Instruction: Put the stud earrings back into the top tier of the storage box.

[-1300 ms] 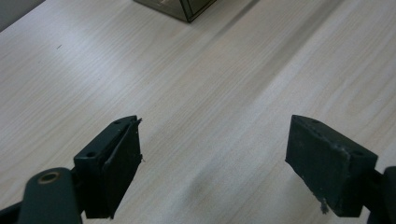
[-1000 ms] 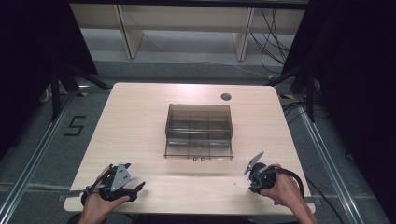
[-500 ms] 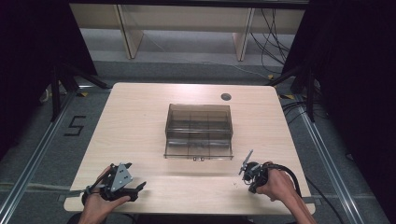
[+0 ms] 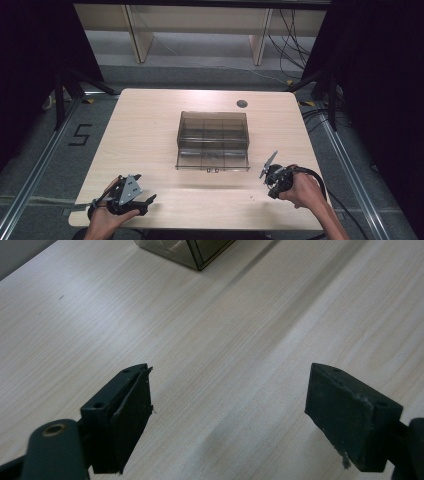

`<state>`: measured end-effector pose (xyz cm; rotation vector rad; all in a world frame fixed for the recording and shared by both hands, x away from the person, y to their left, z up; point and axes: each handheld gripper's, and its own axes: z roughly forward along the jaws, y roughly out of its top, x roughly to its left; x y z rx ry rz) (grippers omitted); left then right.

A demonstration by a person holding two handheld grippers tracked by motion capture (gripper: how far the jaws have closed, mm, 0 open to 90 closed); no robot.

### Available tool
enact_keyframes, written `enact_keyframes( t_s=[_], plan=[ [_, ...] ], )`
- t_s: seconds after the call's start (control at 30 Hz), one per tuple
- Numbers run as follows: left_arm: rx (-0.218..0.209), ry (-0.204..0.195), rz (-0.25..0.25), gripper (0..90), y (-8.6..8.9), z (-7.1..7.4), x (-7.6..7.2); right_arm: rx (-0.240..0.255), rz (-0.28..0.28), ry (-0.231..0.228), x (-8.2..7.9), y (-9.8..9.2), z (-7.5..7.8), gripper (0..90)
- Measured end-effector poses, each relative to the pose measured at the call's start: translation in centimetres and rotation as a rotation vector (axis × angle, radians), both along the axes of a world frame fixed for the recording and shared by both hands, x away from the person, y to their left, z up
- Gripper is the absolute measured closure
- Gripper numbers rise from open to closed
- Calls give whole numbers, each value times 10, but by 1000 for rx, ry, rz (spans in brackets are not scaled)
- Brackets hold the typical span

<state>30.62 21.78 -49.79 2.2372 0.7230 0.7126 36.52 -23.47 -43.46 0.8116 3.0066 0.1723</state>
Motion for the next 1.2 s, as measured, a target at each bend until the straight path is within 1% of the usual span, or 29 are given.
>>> enact_keyframes(
  t_s=[0.03, 0.07, 0.13, 0.17, 0.2, 0.23, 0.27, 0.3, 0.37, 0.4, 0.43, 0.47, 0.5, 0.53, 0.57, 0.6, 0.63, 0.67, 0.7, 0.77, 0.83, 0.9, 0.97, 1.0, 1.03, 1.1, 1.13, 1.17, 1.2],
  plan=[
    [0, 0, -1, 180, 0, 0, 0, 5, 13, -7, 2, 0, 4, 869],
    [5, 0, -3, 181, 0, 0, 0, 5, 0, -28, 4, 3, 12, 869],
    [15, -10, -8, 180, 1, 1, 0, 11, -1, -32, 5, 3, 16, 869],
    [-38, -4, 17, 181, -2, -2, -1, 18, 5, -40, 6, 4, 21, 869],
    [-26, -11, 19, 181, -1, -2, 0, 22, 14, -46, 8, 6, 25, 869],
    [-33, -4, 14, 180, -1, -1, -1, 19, 5, -55, 9, 7, 30, 869],
    [22, -9, -10, 180, 1, 1, 0, 28, 21, -61, 11, 9, 33, 869],
    [21, -8, -10, 180, 1, 1, 0, 28, 10, -64, 11, 11, 37, 869],
    [2, 2, 6, 180, 1, 0, -1, 39, 20, -79, 14, 15, 44, 868],
    [-30, -5, 23, 180, -1, -2, -1, 41, 23, -81, 15, 17, 46, 868],
    [4, -7, 0, 181, 0, 0, 0, 43, 24, -82, 16, 20, 49, 869],
    [6, 6, 4, 181, 0, 0, 0, 47, 37, -86, 18, 25, 54, 869],
    [-1, 11, -2, 181, 0, 0, 0, 47, 37, -86, 18, 25, 54, 869],
    [-27, -5, 16, 180, -2, -2, 0, 54, 46, -89, 19, 27, 57, 868],
    [-19, -12, 20, 181, -2, -2, 0, 59, 63, -90, 21, 30, 60, 868],
    [18, -5, -2, 181, 1, 1, 0, 52, 60, -90, 22, 33, 63, 868],
    [-25, -12, 15, 181, -1, -1, 0, 60, 65, -97, 23, 35, 65, 868],
    [-27, -10, 16, 181, -2, -1, 0, 53, 81, -88, 26, 40, 69, 868],
    [-27, -10, 16, 181, -2, -1, 0, 53, 81, -88, 26, 40, 69, 868],
    [7, 3, 3, 181, 0, 0, 0, 55, 90, -95, 29, 46, 73, 868],
    [-1, 4, 1, 181, 0, 0, -1, 51, 91, -114, 32, 54, 75, 868],
    [12, -4, -7, 181, 1, 1, 0, 53, 104, -103, 35, 60, 76, 868],
    [9, -2, -5, 181, 1, 1, 0, 64, 103, -122, 40, 68, 79, 868],
    [-3, 6, 1, 181, 0, 0, -1, 62, 108, -121, 44, 75, 79, 868],
    [-27, -7, 17, 181, -2, -2, -1, 62, 108, -121, 44, 75, 79, 868],
    [-23, -17, 7, 181, -1, -1, -1, 65, 118, -116, 48, 82, 78, 868],
    [8, -6, -3, 181, 0, 0, -1, 68, 127, -112, 51, 85, 77, 868],
    [-22, -2, 9, 181, -1, -2, -1, 66, 121, -110, 53, 88, 77, 868],
    [-25, 0, 9, 181, -2, -2, 0, 65, 117, -109, 58, 93, 75, 868]
  ],
)
